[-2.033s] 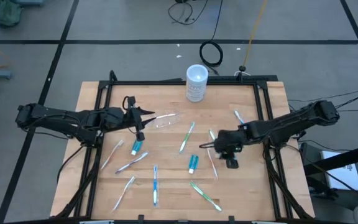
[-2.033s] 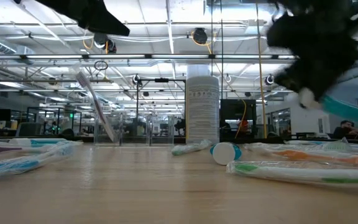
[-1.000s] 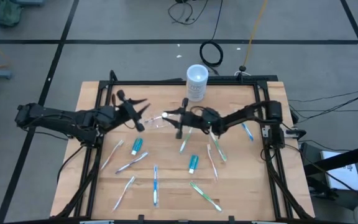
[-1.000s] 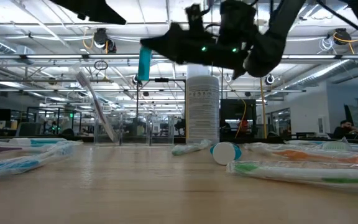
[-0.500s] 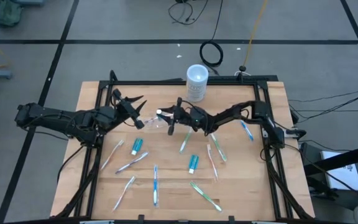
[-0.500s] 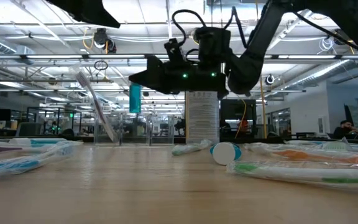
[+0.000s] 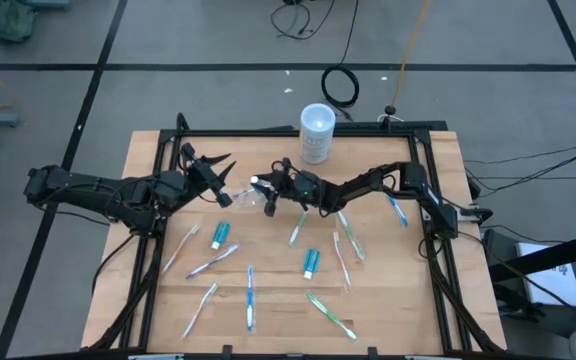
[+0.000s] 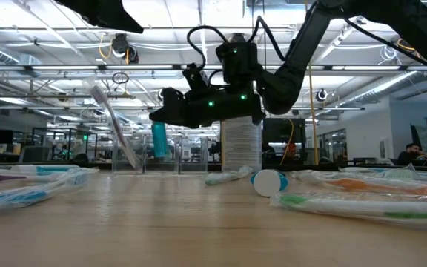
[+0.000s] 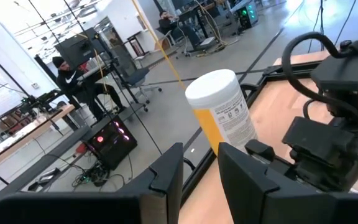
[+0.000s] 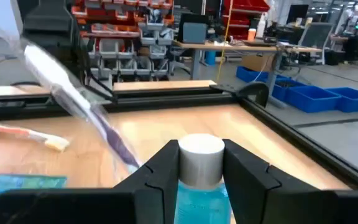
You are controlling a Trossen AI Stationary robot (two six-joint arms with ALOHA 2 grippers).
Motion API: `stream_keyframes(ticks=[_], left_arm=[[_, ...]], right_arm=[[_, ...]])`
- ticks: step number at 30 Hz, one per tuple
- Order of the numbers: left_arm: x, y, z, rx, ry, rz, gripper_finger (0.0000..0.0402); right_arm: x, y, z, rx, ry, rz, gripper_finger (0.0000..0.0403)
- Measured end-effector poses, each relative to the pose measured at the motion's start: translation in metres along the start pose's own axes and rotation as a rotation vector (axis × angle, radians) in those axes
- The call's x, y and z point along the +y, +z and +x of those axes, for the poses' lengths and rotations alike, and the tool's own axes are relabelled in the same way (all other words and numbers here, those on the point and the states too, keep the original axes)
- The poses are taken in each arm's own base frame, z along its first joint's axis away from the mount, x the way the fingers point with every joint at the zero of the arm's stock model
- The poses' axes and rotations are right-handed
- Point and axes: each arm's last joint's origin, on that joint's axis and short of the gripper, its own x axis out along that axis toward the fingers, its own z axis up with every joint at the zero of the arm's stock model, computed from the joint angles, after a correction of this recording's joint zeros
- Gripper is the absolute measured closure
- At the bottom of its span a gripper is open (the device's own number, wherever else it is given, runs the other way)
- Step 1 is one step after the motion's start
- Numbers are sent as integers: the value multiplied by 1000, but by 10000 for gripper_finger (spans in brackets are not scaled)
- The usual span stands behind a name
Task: Pick & Place toothbrushing station
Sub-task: Put the right blue mouthwash into the transparent organizer, then put the top left green toothbrush into the transparent organizer
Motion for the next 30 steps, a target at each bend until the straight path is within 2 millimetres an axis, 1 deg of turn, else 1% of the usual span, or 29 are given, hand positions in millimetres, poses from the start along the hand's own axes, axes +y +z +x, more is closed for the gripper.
stream_keyframes(ticks=[4, 12, 17, 24, 26, 30], left_arm=[[0, 0, 0, 0, 0, 0, 295], [0, 0, 0, 0, 0, 0, 295], [0, 0, 0, 0, -1, 1, 295], [0, 0, 0, 0, -1, 1, 295], [0, 0, 0, 0, -1, 1, 295], [0, 0, 0, 1, -1, 3, 295]], right_arm=[[-9, -1, 1, 11, -19, 7, 284], [-25, -4, 2, 32, -55, 83, 243], [-25, -4, 2, 32, -55, 65, 228], [-25, -4, 2, 31, -52, 57, 220], [-25, 2, 2, 28, -52, 57, 220], [-24, 21, -2, 30, -44, 26, 220]])
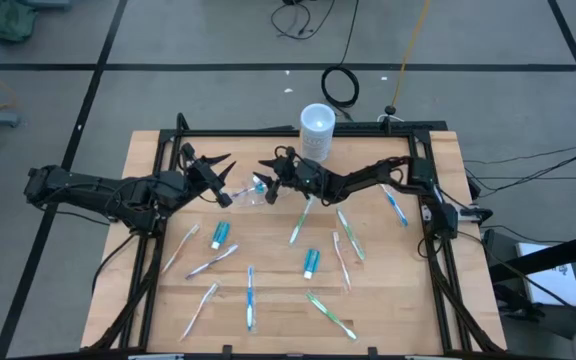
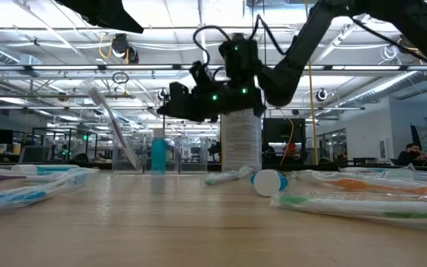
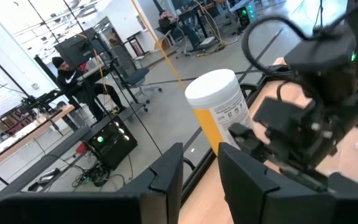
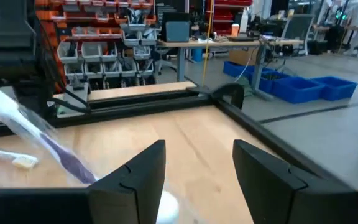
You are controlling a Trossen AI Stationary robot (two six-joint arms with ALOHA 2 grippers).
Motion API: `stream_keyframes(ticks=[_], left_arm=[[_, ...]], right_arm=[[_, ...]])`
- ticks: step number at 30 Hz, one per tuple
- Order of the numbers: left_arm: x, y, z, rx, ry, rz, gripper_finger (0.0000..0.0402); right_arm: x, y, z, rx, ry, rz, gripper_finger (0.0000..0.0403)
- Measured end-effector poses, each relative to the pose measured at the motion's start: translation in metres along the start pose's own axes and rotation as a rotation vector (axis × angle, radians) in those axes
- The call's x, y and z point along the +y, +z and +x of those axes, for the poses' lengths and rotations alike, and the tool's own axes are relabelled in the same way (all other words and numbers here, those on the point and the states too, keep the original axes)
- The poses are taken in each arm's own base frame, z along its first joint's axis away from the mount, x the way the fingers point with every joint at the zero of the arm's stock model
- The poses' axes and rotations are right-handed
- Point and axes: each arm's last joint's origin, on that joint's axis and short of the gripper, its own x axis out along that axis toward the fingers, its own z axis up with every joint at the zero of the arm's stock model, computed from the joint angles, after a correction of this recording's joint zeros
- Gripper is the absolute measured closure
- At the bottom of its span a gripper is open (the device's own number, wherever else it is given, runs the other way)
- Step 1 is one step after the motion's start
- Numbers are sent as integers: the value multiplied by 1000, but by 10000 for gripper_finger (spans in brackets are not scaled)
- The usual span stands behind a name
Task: Pick & Place toothbrushing station
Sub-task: Put the top left green toothbrush into the transparent organizer
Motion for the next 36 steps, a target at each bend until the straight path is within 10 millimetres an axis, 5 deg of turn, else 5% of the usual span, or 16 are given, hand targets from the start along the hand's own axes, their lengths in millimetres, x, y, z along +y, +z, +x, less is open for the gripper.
stream_keyframes(ticks=[19, 29, 36], left_arm=[[-4, -3, 0, 5, -96, -28, 295], [-5, -3, 0, -3, -135, -62, 295], [-5, -3, 0, -3, -135, -71, 295]], right_arm=[[35, 58, -67, 544, 72, 47, 220], [48, 41, -97, 839, -44, 247, 220], [40, 4, -114, 858, -283, 381, 220]])
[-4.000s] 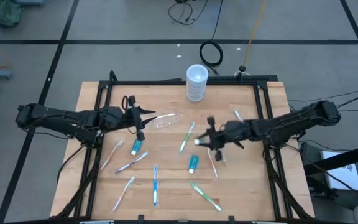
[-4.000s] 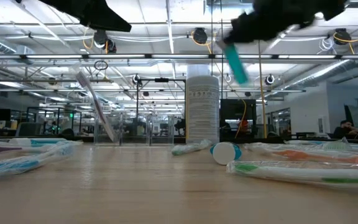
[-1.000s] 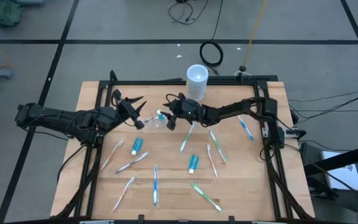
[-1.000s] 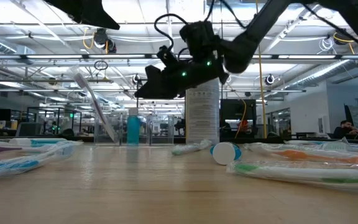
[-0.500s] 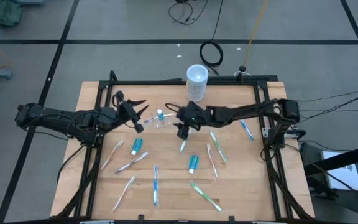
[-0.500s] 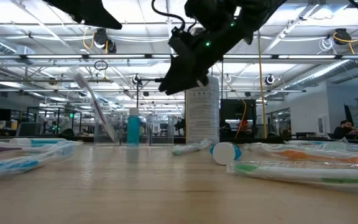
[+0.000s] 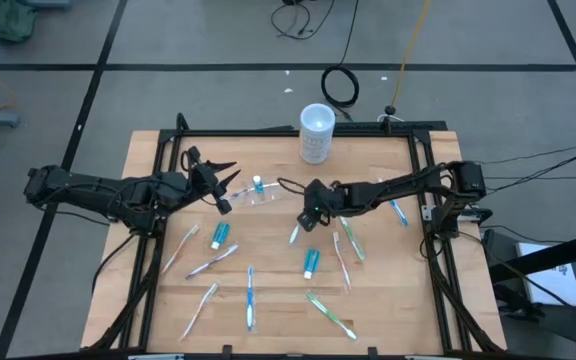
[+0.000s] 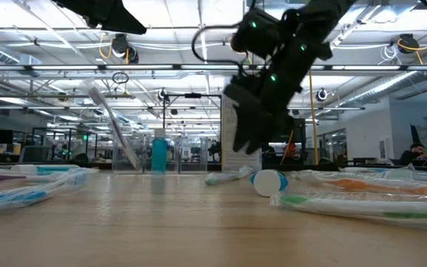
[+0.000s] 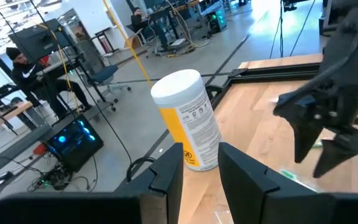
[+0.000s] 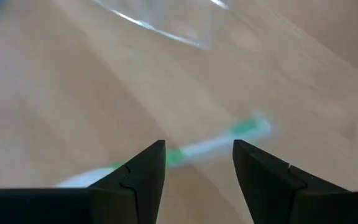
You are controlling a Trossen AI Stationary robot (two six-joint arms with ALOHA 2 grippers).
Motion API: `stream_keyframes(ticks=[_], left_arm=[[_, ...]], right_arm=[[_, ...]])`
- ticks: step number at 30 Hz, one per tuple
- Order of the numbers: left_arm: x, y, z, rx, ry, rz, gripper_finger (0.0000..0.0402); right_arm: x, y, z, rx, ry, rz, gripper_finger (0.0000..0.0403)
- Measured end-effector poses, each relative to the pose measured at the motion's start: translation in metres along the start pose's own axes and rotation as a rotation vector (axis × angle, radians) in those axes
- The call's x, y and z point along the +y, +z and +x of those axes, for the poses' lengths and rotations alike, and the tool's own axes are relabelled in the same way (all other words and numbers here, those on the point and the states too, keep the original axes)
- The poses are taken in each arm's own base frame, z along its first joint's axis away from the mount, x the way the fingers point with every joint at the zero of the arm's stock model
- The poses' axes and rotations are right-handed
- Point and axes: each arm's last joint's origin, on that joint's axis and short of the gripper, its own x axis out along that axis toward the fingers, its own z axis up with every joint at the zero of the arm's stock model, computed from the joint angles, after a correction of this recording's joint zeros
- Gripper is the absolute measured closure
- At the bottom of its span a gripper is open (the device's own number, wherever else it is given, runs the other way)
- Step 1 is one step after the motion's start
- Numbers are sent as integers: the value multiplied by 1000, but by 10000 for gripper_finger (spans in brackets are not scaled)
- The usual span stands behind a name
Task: Pick & Place toothbrushing station
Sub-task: Put the top left green toothbrush into the transparent organizer
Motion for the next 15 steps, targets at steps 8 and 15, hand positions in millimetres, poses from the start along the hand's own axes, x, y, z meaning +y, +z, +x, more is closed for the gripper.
stream_keyframes(ticks=[8, 15], left_arm=[[0, 0, 0, -1, -1, -68, 295], [0, 0, 0, -1, -1, -77, 295]], right_arm=[[-12, -17, 14, -123, 61, 185, 220], [-23, -32, 21, -147, 80, 218, 220]])
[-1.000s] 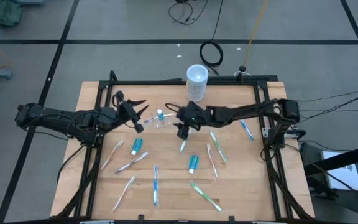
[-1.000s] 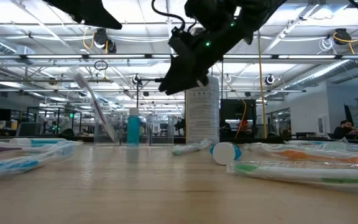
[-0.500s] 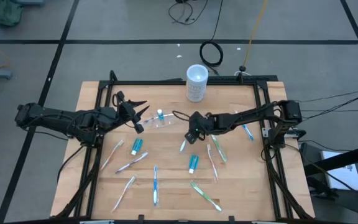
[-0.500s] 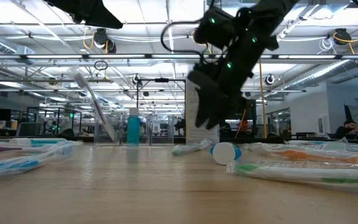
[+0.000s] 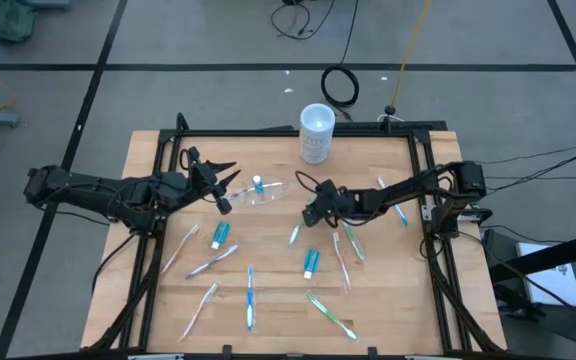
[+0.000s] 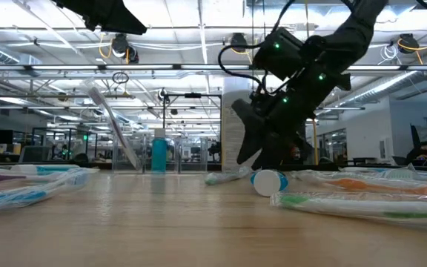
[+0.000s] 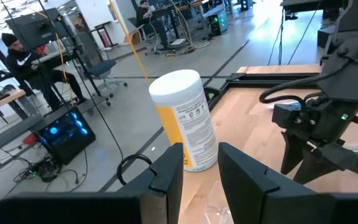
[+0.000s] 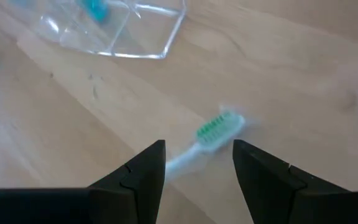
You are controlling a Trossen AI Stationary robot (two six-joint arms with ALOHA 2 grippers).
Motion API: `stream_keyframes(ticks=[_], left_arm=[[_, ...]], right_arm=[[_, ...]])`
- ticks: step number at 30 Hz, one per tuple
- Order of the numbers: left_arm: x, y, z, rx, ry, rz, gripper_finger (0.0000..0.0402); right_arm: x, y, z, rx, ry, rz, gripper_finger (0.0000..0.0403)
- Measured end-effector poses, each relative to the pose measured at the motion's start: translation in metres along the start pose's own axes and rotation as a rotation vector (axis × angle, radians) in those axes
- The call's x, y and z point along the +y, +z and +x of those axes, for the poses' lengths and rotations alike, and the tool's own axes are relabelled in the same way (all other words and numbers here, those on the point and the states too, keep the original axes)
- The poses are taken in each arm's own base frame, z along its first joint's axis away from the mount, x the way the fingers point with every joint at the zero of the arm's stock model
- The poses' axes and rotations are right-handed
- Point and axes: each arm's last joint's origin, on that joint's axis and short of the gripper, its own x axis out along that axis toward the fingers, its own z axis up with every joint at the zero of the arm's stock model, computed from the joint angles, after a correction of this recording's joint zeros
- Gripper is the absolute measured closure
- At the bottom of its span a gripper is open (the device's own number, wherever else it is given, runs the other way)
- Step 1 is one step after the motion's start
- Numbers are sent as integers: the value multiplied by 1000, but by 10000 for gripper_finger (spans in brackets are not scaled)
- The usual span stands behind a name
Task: Pick & Place toothbrushing station
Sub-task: Put the top left green toothbrush into the transparent organizer
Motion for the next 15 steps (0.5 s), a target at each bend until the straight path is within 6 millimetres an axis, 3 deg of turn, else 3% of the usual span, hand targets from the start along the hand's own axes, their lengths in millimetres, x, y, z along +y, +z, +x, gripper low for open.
stream_keyframes(ticks=[8, 15], left_arm=[[0, 0, 0, 0, 0, -2, 295], [0, 0, 0, 0, 0, -2, 295]], right_arm=[[-7, -3, 2, 1, -16, 17, 220], [-10, -6, 20, -31, -3, 29, 243]])
